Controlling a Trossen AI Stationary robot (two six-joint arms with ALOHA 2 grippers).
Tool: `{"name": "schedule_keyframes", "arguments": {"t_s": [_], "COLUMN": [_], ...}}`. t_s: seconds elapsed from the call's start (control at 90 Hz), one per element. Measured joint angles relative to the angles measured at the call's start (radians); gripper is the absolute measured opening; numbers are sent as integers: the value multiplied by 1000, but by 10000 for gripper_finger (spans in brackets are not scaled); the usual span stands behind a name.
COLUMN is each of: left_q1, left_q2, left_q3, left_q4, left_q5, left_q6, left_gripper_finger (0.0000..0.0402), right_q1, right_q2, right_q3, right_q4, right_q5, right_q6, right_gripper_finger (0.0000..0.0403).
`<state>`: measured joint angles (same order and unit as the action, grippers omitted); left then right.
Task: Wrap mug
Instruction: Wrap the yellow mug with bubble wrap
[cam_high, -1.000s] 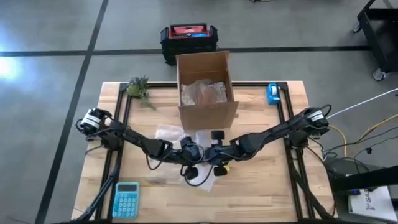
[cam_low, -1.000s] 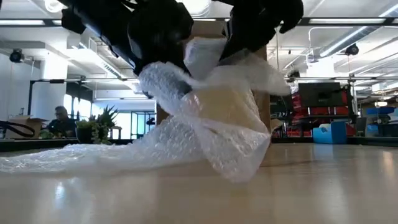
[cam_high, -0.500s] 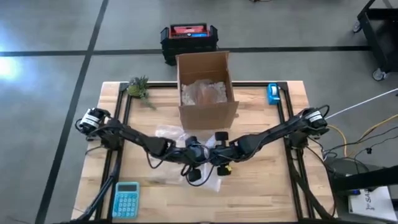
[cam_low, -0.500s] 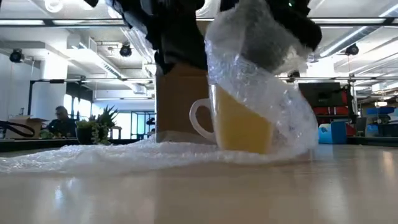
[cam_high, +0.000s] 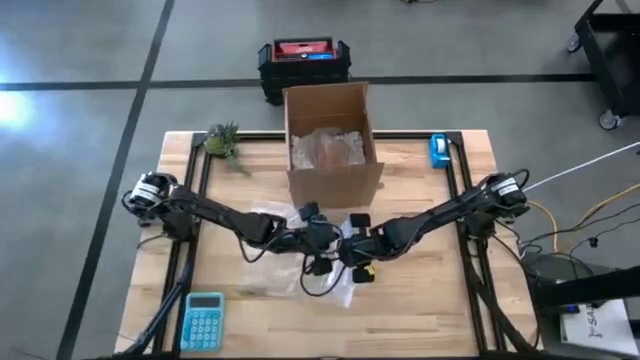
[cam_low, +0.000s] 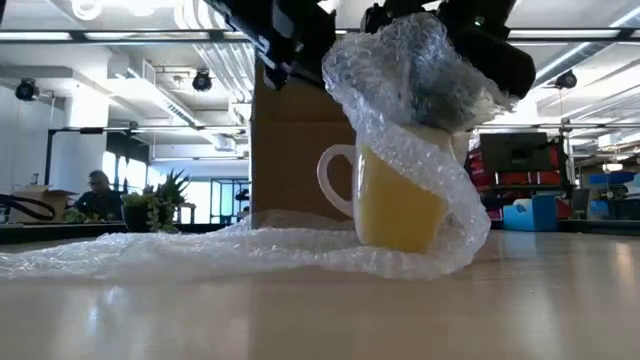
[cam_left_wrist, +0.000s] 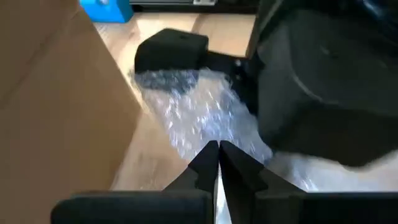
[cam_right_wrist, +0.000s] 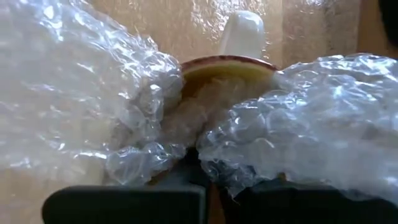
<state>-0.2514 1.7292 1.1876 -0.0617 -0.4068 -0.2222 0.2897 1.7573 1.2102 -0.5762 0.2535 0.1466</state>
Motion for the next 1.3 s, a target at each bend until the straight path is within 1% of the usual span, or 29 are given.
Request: {"name": "schedule_keyframes", "arguments": {"t_s": [0.1, 0.156, 0.367, 0.633, 0.878, 1.178, 1.244, 1.3], "left_q1": [5, 6, 6, 6, 6, 3, 3, 3], "left_q2": [43, 64, 116, 101, 103, 102, 102, 102], "left_q3": [-7, -7, -7, -9, -15, -15, -15, -15], "left_q4": [50, 72, 85, 72, 70, 81, 81, 82], "left_q5": [90, 112, 105, 104, 106, 105, 105, 105], "left_q6": [5, 8, 8, 24, 23, 61, 61, 61], "left_gripper_finger": [1, 1, 1, 2, 3, 4, 4, 4], "right_q1": [0, 0, -1, -2, 0, 0, 0, 0], "right_q2": [0, 0, -5, -45, -88, -181, -200, -202], "right_q3": [-1, -1, 21, 119, 122, 116, 110, 104], "right_q4": [12, 14, -25, -251, -291, -360, -356, -351], "right_q5": [0, -1, -2, -22, -37, -43, -24, 23], "right_q6": [0, 0, -28, -30, -27, -35, -39, -39], "right_gripper_finger": [2, 2, 2, 3, 3, 3, 3, 3]}}
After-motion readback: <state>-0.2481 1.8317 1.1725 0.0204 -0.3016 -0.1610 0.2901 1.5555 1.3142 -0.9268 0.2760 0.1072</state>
